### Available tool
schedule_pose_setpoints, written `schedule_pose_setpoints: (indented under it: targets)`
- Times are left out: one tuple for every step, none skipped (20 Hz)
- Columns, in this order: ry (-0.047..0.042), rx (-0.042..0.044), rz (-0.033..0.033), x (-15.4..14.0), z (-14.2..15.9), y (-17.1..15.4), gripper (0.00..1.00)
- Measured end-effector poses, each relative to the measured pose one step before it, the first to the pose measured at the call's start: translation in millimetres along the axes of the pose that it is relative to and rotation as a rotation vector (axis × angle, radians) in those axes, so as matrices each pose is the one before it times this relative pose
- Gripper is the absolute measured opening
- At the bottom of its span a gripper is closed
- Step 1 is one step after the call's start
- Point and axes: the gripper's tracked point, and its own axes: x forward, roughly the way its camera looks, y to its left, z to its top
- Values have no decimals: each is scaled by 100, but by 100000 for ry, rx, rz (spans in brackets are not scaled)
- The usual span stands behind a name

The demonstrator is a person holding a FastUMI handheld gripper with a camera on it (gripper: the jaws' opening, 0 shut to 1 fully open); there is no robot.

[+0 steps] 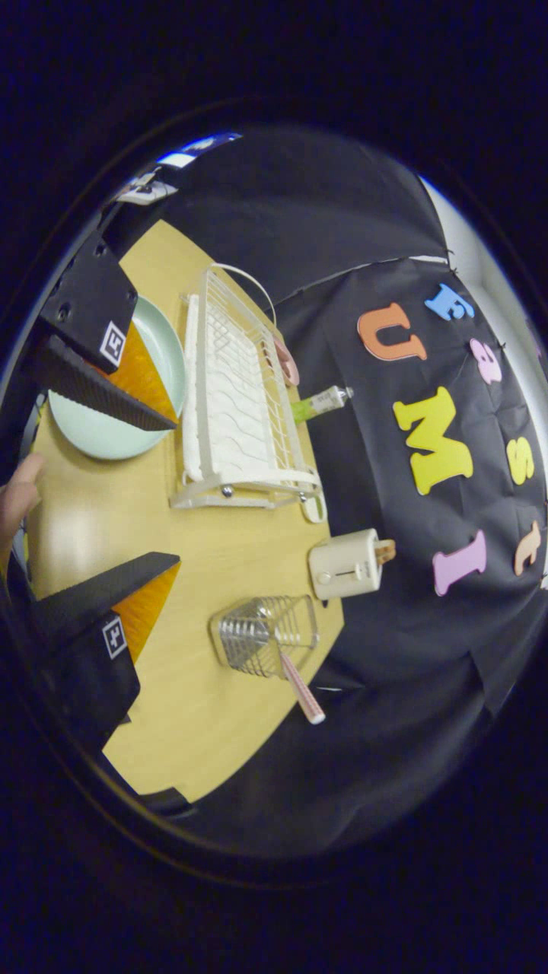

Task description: Take the plate from the dish rack, then take the spoon from the basket and place it into the plate.

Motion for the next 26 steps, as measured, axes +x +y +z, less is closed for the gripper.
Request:
schedule_pose_setpoints:
  targets:
    - [-5387,311,-637,16,606,-1085,100]
    - [-3278,-567,-771,46,383,-1208,100]
    - [-2546,-818,-2537,318,176,-1704,100]
    - [-2264,-1335,-1140,213,220,-1384,100]
    - [-1692,-825,-1902,328,268,-1333,100]
    - [-1321,-605,-801,241,317,-1203,100]
    - [-737,251,-1108,234,258,-1134,100]
    - [-1176,1257,-667,584,422,-851,100]
    - [-772,1485,-416,503,502,-759,100]
    - [-733,1219,745,624,469,-611,100]
    - [-1179,2106,-296,540,727,-775,100]
    - [-1505,2399,-508,670,740,-931,100]
    - [-1658,1484,446,845,639,-582,100]
    - [-1832,1787,1625,894,793,-355,98]
    - [-1366,2155,777,1008,529,-352,93]
    - [-1066,2005,752,865,391,-98,87]
    - [-564,1020,60,728,105,-85,67]
    - [-504,493,88,467,0,-17,48]
    - [-1763,-202,2969,5,517,705,28]
    - [-1622,-2308,1126,350,241,996,24]
    - [-3097,-4421,-3652,7,605,-237,19]
    - [-3155,-4131,-610,-316,744,185,18]
    - [-2701,-2799,568,-212,922,813,17]
    - [-2725,-2158,-657,-335,923,840,17]
    - [-1822,-2800,-1568,-346,1023,437,17]
    - [-1689,-2341,-809,-236,946,407,17]
